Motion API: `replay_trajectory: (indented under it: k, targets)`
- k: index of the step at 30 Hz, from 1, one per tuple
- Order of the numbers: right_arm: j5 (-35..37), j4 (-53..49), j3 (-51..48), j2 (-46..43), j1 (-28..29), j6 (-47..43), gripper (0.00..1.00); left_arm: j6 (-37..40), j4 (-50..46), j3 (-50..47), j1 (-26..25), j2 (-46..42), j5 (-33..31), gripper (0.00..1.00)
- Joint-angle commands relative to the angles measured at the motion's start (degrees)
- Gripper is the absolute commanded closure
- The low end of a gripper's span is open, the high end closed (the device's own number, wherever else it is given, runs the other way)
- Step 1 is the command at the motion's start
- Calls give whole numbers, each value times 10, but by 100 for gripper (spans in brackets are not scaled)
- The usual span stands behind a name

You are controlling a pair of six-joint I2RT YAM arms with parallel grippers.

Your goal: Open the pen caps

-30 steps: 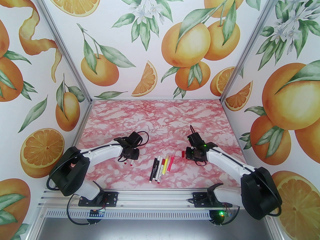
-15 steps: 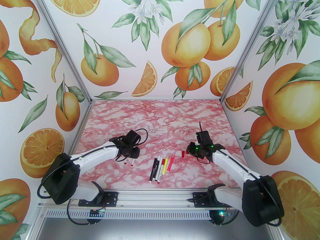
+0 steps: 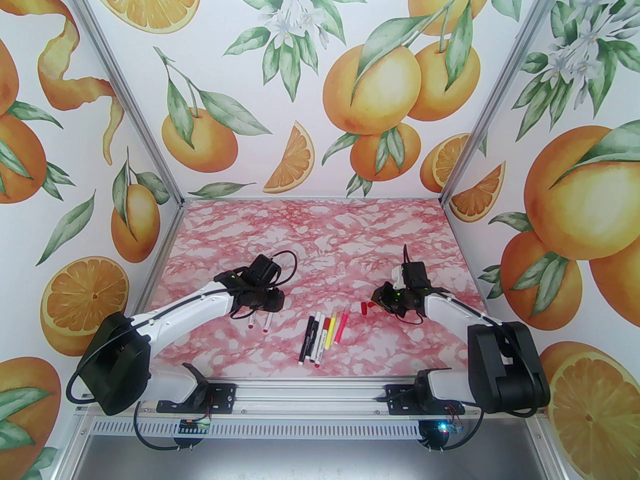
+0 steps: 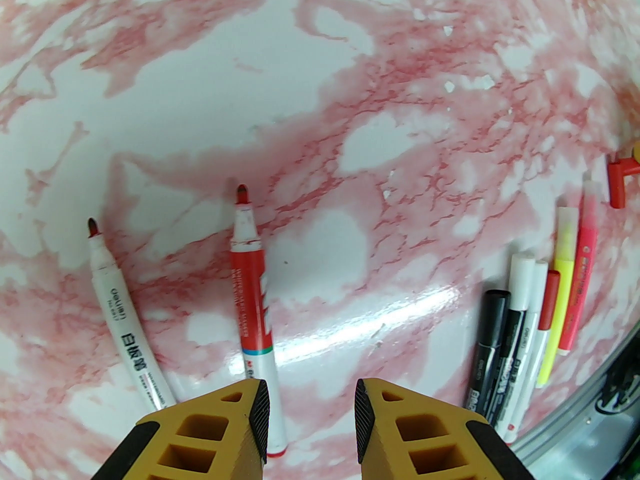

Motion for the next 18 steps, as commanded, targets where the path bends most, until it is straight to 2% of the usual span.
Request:
replay_trajectory:
  k: [1,4,9,14,18]
  targets:
    - [-4,8,-14,8,-9,-8,74,-4,23,-4,2,8,23,64]
    - [2,3,-16,3,-14,-11,68,-2,25,-2,1,14,27,64]
    - [10,-4,-14,-5,-16,-12,66,-4,28,-2,-1,18,34,64]
    - [91,-88,14,-77,-14,-37,53,-2,31,1,-24,30,53,63]
    - [126,-123,29,-130,1,-44,50,2,44,2,-41,37,78,63]
